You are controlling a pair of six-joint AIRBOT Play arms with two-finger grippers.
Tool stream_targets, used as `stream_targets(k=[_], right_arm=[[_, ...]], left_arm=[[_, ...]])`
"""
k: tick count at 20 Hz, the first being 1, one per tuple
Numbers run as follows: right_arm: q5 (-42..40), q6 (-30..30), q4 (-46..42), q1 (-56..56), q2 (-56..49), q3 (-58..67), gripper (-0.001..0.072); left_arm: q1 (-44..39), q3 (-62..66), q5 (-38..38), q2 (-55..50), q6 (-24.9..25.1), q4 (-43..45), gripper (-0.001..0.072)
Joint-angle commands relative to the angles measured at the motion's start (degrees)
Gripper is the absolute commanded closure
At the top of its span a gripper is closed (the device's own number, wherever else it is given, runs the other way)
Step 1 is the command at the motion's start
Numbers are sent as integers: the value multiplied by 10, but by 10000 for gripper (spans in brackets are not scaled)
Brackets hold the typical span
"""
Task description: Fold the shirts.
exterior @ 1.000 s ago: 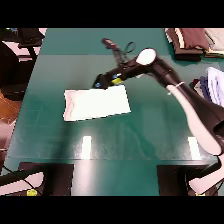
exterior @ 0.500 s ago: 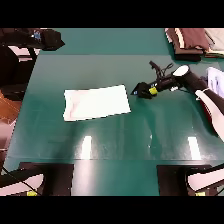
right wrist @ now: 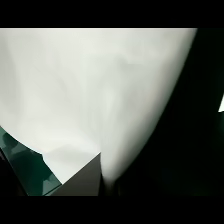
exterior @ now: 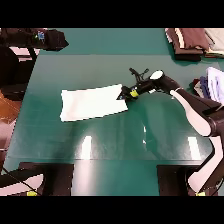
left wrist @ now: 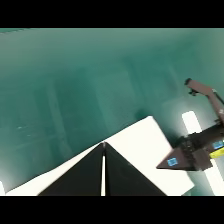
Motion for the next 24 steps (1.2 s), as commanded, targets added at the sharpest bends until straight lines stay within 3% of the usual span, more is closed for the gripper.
stream_targets(k=[1,8,13,17,24], right_arm=[[1,0,3,8,-17,67,696],[14,12,-1,-184,81,138,696],[25,27,-119,-371,181,137,695],[12,27,-142,-505,215,137,696],[-67,8,-141,-595,215,138,696]], left_arm=[[-10,0,-3,0,1,-19,684],[-104,0,3,0,18,-19,683],[-134,0,12,0,26,-19,683],[-134,0,14,0,25,-22,683],[-134,0,16,0,13,-22,683]])
